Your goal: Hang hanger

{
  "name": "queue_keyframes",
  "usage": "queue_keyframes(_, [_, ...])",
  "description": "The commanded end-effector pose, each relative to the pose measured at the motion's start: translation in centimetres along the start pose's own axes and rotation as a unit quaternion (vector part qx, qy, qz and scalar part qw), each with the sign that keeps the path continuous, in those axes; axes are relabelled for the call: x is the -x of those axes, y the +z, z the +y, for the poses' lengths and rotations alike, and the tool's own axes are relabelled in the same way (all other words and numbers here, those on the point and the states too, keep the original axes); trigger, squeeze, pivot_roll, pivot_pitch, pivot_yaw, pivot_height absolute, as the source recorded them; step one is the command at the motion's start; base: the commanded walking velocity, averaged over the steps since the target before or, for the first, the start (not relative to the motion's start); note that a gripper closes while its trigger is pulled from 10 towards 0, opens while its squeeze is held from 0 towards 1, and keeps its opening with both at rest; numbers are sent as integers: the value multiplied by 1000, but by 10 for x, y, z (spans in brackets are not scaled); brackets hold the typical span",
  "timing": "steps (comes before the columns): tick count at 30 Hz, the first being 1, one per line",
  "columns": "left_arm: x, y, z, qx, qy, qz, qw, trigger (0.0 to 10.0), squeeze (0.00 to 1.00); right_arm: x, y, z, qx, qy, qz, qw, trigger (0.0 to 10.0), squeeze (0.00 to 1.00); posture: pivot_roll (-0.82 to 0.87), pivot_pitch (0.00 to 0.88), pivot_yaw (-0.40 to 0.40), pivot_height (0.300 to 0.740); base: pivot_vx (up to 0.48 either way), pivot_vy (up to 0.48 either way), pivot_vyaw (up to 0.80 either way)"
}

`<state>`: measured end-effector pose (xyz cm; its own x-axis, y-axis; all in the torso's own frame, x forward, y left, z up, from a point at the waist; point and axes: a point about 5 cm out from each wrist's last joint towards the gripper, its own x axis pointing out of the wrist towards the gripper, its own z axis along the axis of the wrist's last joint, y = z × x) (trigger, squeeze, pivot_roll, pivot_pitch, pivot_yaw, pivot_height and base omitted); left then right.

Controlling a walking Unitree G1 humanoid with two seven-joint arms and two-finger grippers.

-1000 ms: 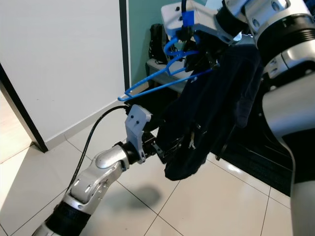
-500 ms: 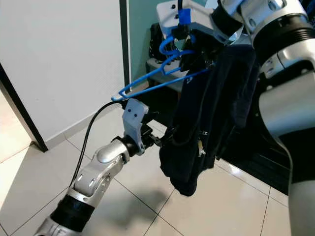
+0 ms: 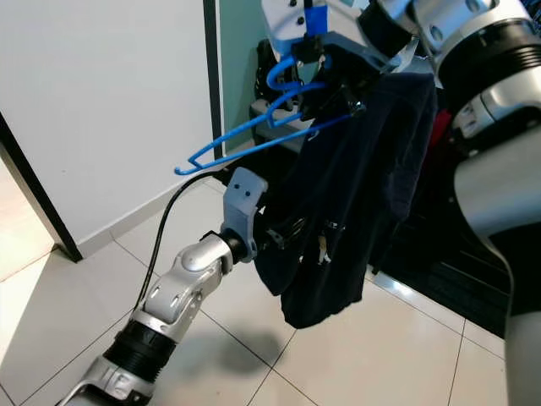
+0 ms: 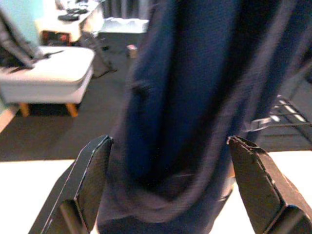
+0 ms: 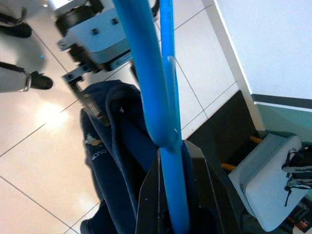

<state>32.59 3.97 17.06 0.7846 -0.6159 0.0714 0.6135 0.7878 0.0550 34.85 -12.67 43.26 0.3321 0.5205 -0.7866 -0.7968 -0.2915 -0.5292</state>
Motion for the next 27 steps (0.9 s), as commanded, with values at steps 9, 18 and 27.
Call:
queue_keyframes(9, [-3, 7, 7, 19, 17, -7, 1000, 10000, 0, 10, 6, 0, 10, -4, -5, 1000, 10000, 0, -120, 0, -94, 740, 0, 0, 0])
queue_keyframes(18, [0, 7, 7, 22, 20, -6, 1000, 10000, 0, 14, 7, 1, 10, -4, -7, 1000, 10000, 0, -120, 0, -91, 740, 0, 0, 0])
queue_keyframes(27, [1, -10, 4, -5, 6, 57, 998, 0, 0, 16, 9, 2, 12, -3, -12, 1000, 10000, 0, -127, 0, -88, 740, 0, 0, 0])
